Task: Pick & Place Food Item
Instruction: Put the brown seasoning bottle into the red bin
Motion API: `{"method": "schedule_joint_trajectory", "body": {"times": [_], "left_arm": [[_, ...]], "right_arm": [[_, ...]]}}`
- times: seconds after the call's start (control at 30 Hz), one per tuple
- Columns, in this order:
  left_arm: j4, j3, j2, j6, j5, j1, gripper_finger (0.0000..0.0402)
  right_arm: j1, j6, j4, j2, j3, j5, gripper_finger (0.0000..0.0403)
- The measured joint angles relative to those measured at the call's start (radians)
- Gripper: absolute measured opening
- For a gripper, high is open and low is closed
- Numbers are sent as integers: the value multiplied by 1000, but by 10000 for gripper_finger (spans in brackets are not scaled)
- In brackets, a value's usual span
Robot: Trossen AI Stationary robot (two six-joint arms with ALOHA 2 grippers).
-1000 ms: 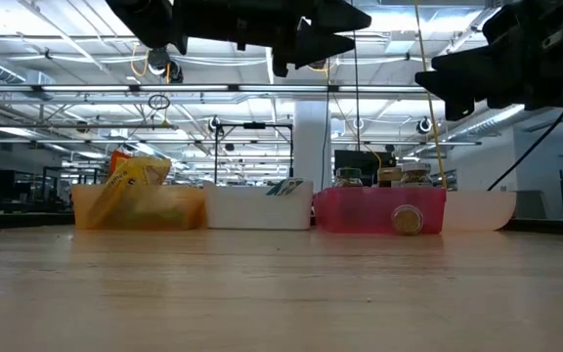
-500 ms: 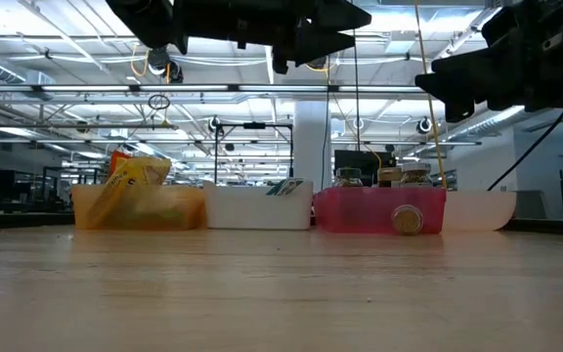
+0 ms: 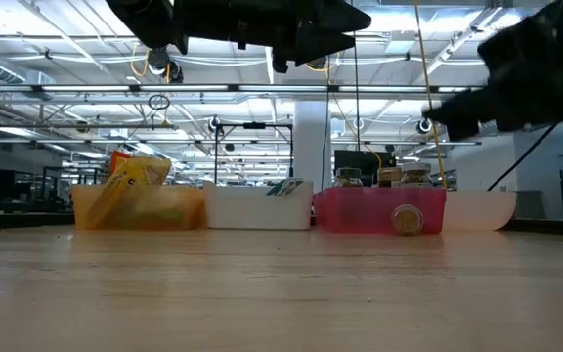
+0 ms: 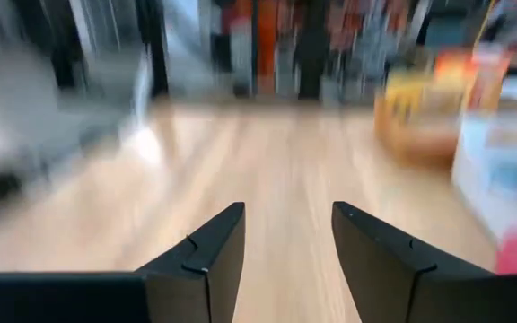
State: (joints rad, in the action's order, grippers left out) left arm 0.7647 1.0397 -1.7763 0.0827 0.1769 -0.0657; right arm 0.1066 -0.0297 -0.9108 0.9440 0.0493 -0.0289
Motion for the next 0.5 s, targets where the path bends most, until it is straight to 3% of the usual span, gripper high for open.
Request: {"method": "schedule_joint_trajectory", "body": {"times": [0.17, 0.3, 0.5], "left_arm": [[-6, 0, 0, 16, 1, 10, 241], [-9, 0, 0, 17, 2, 13, 241], [-8, 0, 0, 47, 2, 13, 241]], "right_arm": [[0, 183, 420, 2, 137, 9, 160], [-7, 298, 706, 3, 243, 140, 158], [-53, 469, 969, 12, 365, 209, 164]]}}
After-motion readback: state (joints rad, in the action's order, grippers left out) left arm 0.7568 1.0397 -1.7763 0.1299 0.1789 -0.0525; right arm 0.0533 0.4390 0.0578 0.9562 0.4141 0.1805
